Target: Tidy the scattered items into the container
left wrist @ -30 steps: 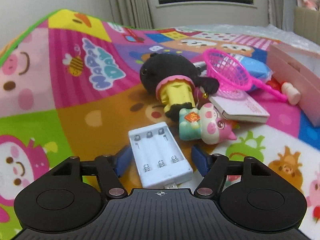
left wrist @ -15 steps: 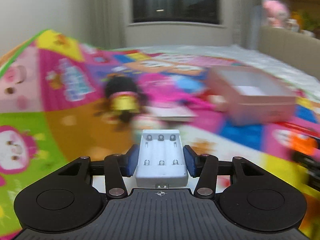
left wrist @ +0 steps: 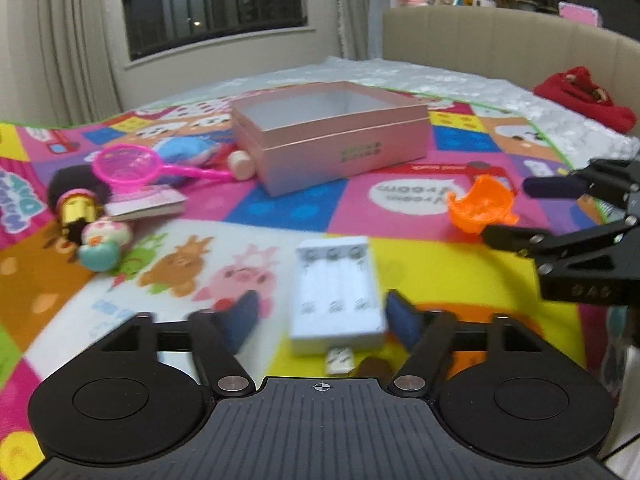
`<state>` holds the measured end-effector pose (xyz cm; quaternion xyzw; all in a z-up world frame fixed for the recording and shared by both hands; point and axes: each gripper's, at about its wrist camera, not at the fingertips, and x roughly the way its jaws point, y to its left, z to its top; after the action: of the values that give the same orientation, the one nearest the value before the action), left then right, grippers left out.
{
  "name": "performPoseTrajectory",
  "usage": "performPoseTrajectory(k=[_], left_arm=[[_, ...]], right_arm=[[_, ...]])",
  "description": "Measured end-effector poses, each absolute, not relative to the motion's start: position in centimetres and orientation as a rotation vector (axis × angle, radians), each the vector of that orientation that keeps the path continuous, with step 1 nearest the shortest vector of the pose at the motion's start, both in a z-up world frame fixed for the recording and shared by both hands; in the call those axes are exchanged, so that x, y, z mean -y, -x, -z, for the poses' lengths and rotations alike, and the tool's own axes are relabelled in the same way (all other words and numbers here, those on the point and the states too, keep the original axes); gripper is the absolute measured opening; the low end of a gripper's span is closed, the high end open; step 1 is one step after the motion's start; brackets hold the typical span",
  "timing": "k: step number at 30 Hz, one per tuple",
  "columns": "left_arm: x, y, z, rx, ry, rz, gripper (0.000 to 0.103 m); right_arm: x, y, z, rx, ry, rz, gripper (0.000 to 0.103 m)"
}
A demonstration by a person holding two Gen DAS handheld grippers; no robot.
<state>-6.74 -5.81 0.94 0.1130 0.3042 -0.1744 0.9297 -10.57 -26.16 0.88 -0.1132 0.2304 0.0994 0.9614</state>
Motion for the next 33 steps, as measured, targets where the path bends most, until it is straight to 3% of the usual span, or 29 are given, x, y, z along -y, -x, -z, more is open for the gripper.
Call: performPoseTrajectory(k=[6, 10, 16, 19, 21, 23, 24, 33], left_arm=[[3.3, 7.4, -1.1, -0.606, -0.322, 0.226, 0.095], [1.1, 6.7, -1.4, -0.598, -0.311, 0.099, 0.095], [-0.9, 6.6, -1.9, -0.625, -0.224, 0.072, 0.097], [-0.7, 7.3, -2.1, -0.631, -0.198, 0.107, 0.100], [-0.3, 7.5, -2.3, -0.631, -0.174, 0.137, 0.101], [0.2, 7.6, -2.5, -0.630, -0.151, 0.167, 0.101], [0.5, 7.6, -2.6, -0.626, -0.145, 0.181, 0.102], [3.2, 4.8, -1.8, -0.661, -0.096, 0.179, 0.102]], right_arm=[[26.0, 10.8, -1.0, -0.453, 0.260, -0.203, 0.074], [26.9, 10.9, -1.0, -0.446, 0.259, -0.148, 0.077], [27.1, 11.1, -1.8, -0.429, 0.191, -0.225, 0.097], [26.0, 10.2, -1.9, -0.432, 0.185, -0.251, 0.097], [25.3, 9.3, -1.6, -0.451, 0.182, -0.267, 0.093], [24.8, 8.3, -1.1, -0.491, 0.176, -0.279, 0.065], [24.6, 8.0, -0.9, -0.509, 0.174, -0.279, 0.058], [25.6, 9.9, -1.3, -0.453, 0.182, -0.257, 0.058]])
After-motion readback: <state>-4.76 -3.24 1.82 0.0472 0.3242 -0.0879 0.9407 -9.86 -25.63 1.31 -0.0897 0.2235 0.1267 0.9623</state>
